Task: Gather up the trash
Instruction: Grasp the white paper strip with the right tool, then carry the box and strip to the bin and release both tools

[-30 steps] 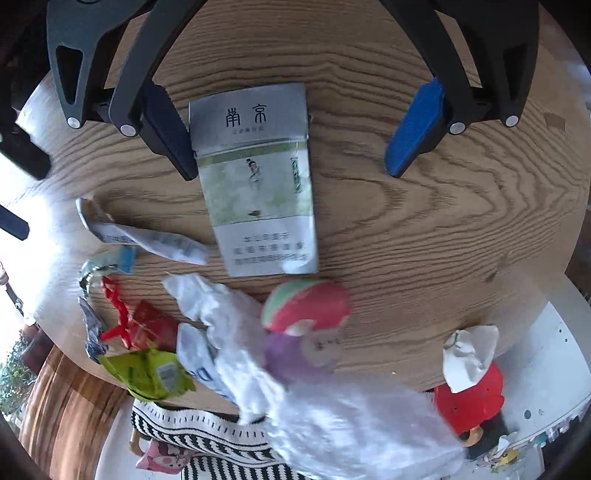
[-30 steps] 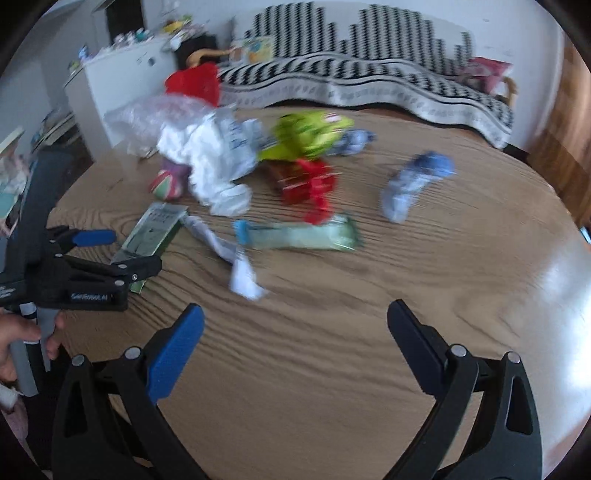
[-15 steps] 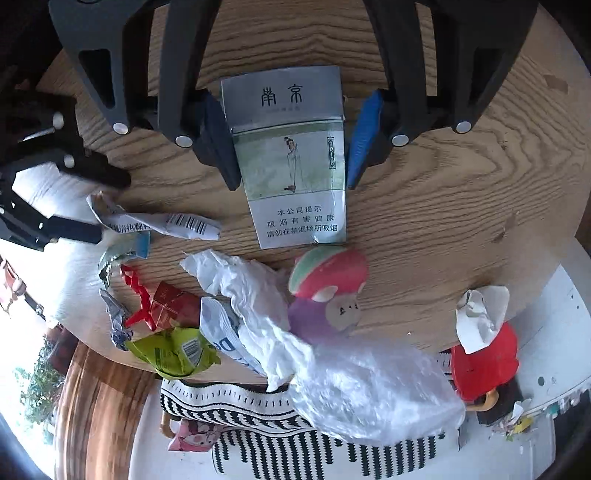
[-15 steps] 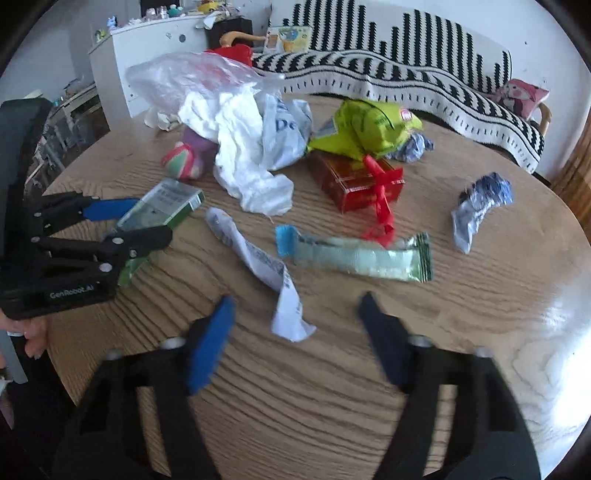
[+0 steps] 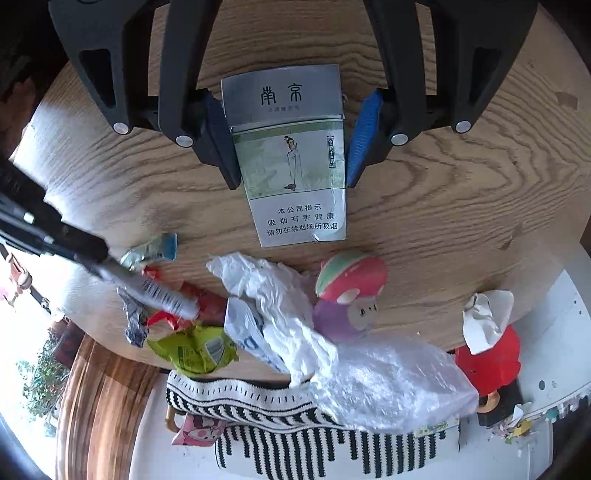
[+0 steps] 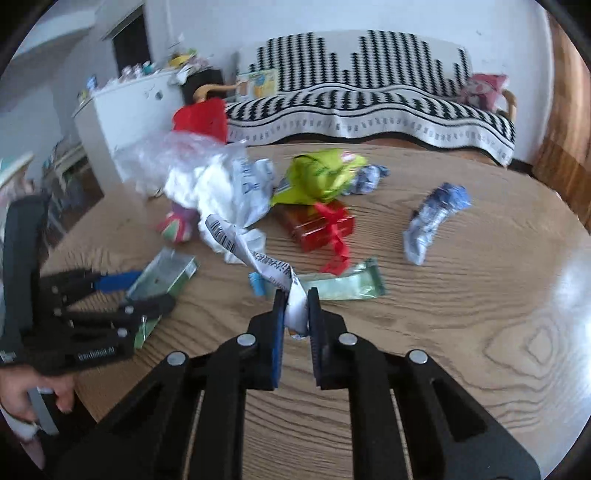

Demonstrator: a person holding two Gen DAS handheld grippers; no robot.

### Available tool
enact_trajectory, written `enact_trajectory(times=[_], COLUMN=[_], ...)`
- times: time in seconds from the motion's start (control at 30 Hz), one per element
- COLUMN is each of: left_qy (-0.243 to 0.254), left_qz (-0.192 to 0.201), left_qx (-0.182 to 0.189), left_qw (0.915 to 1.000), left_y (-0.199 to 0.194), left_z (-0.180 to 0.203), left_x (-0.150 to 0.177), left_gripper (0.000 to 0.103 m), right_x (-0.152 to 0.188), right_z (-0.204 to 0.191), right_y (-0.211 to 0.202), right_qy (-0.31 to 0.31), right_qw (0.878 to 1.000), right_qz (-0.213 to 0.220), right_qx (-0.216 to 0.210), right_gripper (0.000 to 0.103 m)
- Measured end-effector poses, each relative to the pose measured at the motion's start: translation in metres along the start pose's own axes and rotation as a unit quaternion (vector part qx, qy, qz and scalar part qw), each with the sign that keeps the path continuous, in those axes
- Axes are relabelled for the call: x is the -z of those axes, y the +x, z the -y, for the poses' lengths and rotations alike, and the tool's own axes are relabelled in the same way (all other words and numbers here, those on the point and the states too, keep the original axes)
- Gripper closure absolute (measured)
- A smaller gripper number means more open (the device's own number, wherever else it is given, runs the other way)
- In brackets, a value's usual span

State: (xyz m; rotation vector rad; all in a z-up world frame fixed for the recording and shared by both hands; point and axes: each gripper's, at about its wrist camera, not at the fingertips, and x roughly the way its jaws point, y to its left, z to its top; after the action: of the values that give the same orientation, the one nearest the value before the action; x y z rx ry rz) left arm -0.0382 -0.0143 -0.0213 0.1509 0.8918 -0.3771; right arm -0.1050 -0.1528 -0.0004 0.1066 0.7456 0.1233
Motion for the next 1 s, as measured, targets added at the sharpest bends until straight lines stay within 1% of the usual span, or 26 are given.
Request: enact_trajectory(times=[0.13, 0.3, 0.47, 0.63, 0.77, 0.87, 1.0], left_qy=[0.015, 0.013, 0.022, 0.036, 0.025, 0.016, 0.011], left_qz=[0.001, 0.001, 0.001, 0.017, 0.024, 0.028, 0.051], left_qx=[-0.014, -0.013, -0.022, -0.036, -0.028, -0.018, 0.004], left_qw=[0.9998, 0.9998, 0.9995, 0.9986, 0.999, 0.9993, 0.9986], left_y=[-0.002, -0.003, -0.004, -0.009, -0.013, -0.015, -0.028], left_z=[0.003, 0.002, 0.005, 0.011, 0.009, 0.006, 0.013], left_x=[0.003, 0.004, 0.005, 0.004, 0.003, 0.003, -0.003], left_gripper=[0.047, 0.047, 0.046, 0.046, 0.046, 0.046, 0.047], right_x=[0.003, 0.007, 0.011, 0.011, 0.012, 0.011, 0.012], right_z=[0.014, 0.027, 0.03, 0.031, 0.031, 0.031, 0.032], right_y=[0.0, 0.001, 0.003, 0.002, 0.002, -0.002, -0.023], right_qy=[0.027, 0.05, 0.055, 0.056, 0.052, 0.054, 0.055], right_qw=[1.0, 0.999, 0.998, 0.998, 0.998, 0.998, 0.998], right_qz=[-0.012, -0.021, -0.027, -0.025, -0.026, -0.015, 0.03], right_qx=[0.003, 0.0, 0.004, 0.006, 0.007, 0.008, 0.022], right_gripper=[0.09, 0.09, 0.09, 0.09, 0.09, 0.09, 0.09])
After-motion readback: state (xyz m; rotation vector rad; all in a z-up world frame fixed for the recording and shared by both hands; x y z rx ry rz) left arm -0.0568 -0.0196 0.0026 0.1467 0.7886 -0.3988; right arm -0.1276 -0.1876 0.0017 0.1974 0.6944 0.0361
